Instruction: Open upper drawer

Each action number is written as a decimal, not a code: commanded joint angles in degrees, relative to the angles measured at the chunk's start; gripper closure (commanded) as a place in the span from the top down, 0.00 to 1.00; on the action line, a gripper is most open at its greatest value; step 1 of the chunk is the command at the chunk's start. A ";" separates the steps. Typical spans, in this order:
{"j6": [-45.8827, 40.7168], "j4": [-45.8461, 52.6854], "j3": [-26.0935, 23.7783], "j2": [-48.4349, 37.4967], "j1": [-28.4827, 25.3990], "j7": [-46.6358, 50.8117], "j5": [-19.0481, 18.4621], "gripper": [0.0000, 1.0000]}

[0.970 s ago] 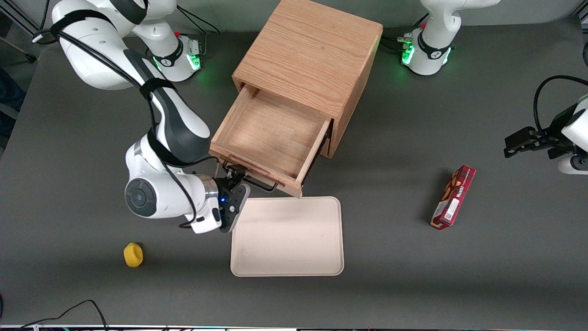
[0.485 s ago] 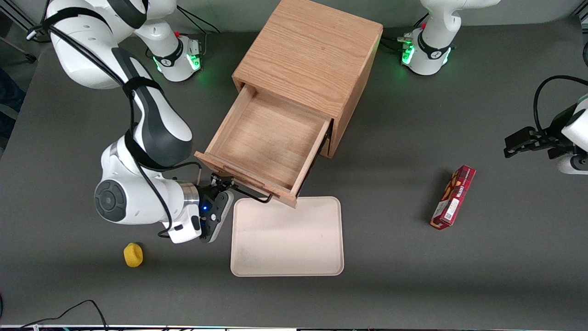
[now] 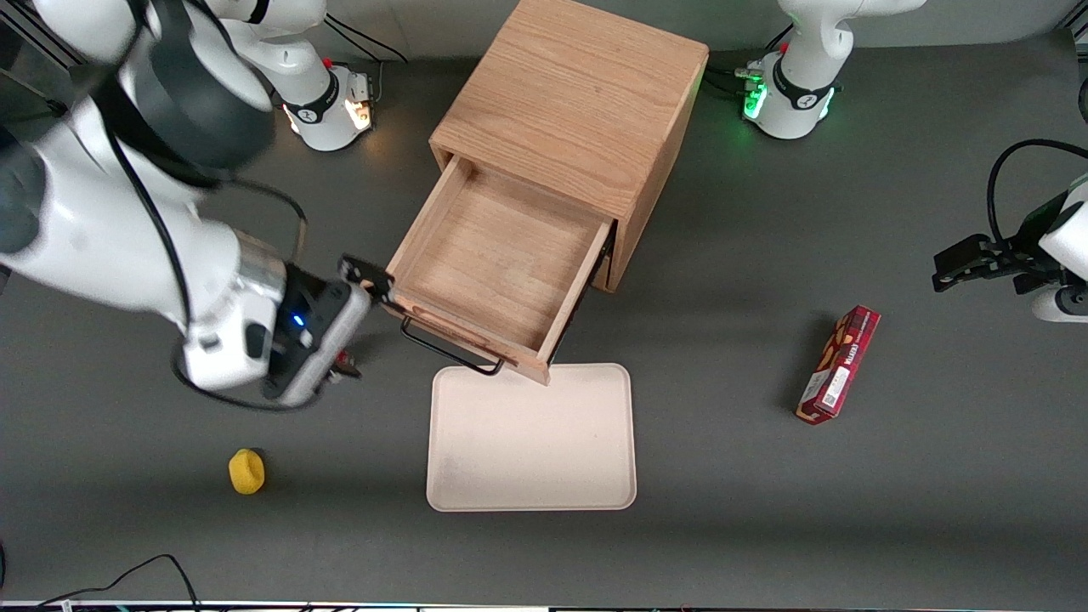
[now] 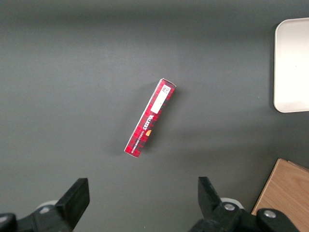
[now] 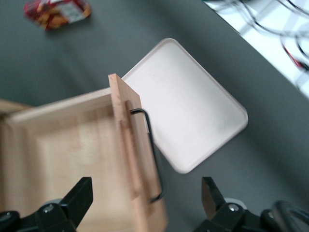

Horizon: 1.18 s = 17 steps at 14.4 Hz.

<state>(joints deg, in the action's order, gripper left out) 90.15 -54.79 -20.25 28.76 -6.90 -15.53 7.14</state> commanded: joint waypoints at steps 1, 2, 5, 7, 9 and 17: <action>-5.05 -3.30 3.45 -5.80 -0.04 16.54 -1.33 1.00; -7.34 -3.65 5.03 -7.39 -0.04 19.54 -1.94 1.00; -20.05 -3.66 13.71 -10.56 -0.04 21.86 -2.21 1.00; -24.93 -8.19 17.07 -13.97 -0.04 21.95 -4.92 1.00; -22.15 -16.80 18.48 -18.37 -0.22 22.82 -7.90 1.00; -3.14 -41.19 23.67 -31.93 0.48 27.04 -9.42 1.00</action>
<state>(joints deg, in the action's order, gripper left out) 84.61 -92.25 2.07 -0.31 -5.93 9.04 -1.51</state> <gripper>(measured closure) 0.000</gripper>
